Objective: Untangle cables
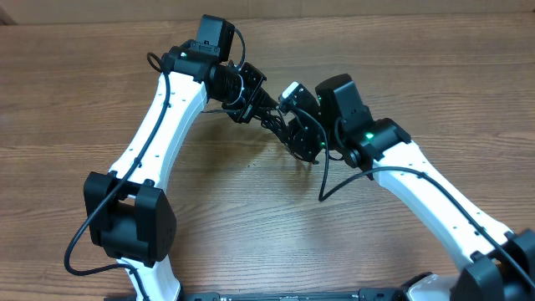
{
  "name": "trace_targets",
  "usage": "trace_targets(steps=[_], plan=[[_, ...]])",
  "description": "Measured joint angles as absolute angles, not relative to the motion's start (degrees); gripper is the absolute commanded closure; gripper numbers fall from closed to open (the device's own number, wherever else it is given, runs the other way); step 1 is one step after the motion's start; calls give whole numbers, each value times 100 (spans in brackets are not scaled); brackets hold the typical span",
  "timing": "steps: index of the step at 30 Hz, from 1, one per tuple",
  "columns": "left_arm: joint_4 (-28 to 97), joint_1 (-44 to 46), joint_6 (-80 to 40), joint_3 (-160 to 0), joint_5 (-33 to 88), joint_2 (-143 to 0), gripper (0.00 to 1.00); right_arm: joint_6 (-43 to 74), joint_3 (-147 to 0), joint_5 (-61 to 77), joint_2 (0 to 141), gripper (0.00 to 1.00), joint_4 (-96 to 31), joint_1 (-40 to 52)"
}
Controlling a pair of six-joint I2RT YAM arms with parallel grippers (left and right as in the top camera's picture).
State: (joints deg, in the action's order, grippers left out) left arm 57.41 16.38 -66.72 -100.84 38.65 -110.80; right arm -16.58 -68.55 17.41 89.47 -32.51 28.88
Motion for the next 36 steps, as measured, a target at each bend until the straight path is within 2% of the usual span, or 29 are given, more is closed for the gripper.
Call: trace_targets(steps=[5,8,27,36], plan=[[5728,1643,-6726,-10084,3881,-11080,96,-1656,-6855,1612,9115,92,-3260,2891],[5723,1643,-6742,-10084,3859,-11080,96,-1656,-6855,1577,9115,94,-3260,2893],[6016,1662,-6744,-10084,2755,-11080,96,-1651,-6855,2171,9102,96,-3194,2891],[6154,1691,-6716,-10084,2591,-11080,96,-1651,-6855,2228,8683,96,-3103,2891]])
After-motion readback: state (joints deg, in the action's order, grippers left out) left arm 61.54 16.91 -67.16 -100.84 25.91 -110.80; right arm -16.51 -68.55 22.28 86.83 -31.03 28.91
